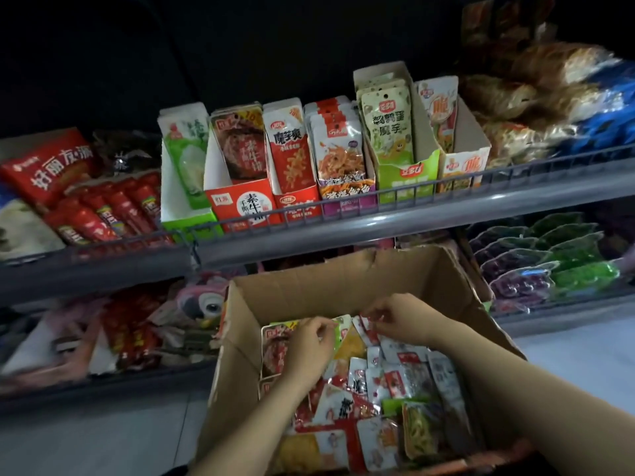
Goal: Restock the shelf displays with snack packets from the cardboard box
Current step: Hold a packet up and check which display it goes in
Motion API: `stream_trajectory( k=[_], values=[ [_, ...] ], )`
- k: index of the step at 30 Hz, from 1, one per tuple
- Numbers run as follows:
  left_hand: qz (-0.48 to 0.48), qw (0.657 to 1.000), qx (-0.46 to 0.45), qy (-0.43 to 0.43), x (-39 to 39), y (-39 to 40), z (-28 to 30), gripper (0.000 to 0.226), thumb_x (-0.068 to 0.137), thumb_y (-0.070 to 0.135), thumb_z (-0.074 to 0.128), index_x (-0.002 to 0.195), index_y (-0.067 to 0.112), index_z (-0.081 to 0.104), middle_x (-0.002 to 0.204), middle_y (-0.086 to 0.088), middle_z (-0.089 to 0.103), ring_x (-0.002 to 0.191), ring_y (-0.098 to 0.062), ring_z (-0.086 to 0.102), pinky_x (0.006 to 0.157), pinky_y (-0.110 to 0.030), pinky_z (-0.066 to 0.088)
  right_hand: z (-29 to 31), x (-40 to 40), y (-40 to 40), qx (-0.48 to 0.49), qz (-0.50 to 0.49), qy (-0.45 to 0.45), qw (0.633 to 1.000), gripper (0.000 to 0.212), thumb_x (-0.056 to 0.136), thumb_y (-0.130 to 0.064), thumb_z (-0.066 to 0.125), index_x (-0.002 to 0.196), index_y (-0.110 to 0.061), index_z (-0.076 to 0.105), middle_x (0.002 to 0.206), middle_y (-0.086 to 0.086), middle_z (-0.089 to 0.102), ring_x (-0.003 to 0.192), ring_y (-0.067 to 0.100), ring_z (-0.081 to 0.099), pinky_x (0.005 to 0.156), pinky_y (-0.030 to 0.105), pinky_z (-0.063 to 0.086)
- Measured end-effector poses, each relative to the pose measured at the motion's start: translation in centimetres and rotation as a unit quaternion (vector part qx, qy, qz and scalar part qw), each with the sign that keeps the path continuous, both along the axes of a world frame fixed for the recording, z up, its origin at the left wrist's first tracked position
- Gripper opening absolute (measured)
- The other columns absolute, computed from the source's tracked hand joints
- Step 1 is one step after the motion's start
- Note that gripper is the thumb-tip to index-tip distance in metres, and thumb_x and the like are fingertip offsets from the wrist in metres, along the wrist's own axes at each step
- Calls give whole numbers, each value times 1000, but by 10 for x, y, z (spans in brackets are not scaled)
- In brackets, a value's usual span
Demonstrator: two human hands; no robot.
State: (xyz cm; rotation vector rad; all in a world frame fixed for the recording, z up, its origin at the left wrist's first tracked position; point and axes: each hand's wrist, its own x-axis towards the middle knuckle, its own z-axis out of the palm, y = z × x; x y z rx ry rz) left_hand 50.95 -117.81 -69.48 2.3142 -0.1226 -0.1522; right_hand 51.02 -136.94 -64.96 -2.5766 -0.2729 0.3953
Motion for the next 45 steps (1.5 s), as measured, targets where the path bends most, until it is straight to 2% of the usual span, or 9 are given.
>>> stream_trajectory(
  k=[8,10,15,20,33,38,41,43,45],
  values=[
    [-55,982,49,172,8,5,-44,25,99,19,46,118,15,61,114,-2,58,106,-19,55,83,-22,39,-51,4,10,-39,37,128,990,31,90,-28,58,119,-18,63,119,2,64,107,16,58,89,23,44],
    [-50,979,60,189,12,4,-51,34,99,22,47,130,11,55,132,-4,56,115,-21,55,89,-24,42,-57,4,10,-50,46,151,986,32,90,-30,57,119,-19,63,121,1,63,109,16,57,91,24,43],
    [1,977,55,207,22,-2,-64,33,95,20,55,127,10,56,132,-7,56,118,-22,53,97,-28,42,-65,8,8,-49,42,172,983,41,90,-32,59,129,-18,58,129,1,58,117,17,53,95,23,40],
    [80,964,5,254,29,-12,-73,22,85,17,69,106,10,67,115,-11,67,106,-27,62,94,-35,50,-71,9,7,-44,39,198,978,47,90,-36,59,134,-19,53,136,1,53,122,18,50,103,28,39],
    [140,938,47,313,45,-40,-72,32,81,28,74,105,7,71,109,-9,69,97,-25,65,76,-24,46,-75,13,0,-30,23,246,968,57,90,-39,58,141,-18,43,144,0,45,130,17,43,107,26,33],
    [190,922,-1,337,46,-27,-51,39,81,28,74,110,3,67,76,-8,64,63,-18,57,59,-25,43,-72,18,-2,-2,3,245,970,59,89,-43,58,141,-18,42,145,1,43,130,19,41,104,27,33],
    [201,932,-45,299,46,-12,-30,30,81,24,75,105,6,70,89,-12,66,69,-20,56,67,-25,43,-70,20,-1,29,-48,248,967,58,88,-43,59,138,-18,44,130,3,52,108,16,56,87,22,42],
    [197,937,-84,275,40,-4,-10,19,81,20,74,96,8,71,78,-7,64,56,-14,55,51,-19,42,-65,21,2,115,-96,261,954,35,91,-36,57,118,-14,56,97,4,58,71,11,55,65,25,44],
    [187,937,-127,267,34,2,7,7,82,14,72,86,9,69,79,-4,66,44,-7,58,38,-15,39,-54,20,4,216,-152,266,927,18,95,-36,51,100,-20,56,85,4,56,65,12,54,60,28,44]
  ],
)
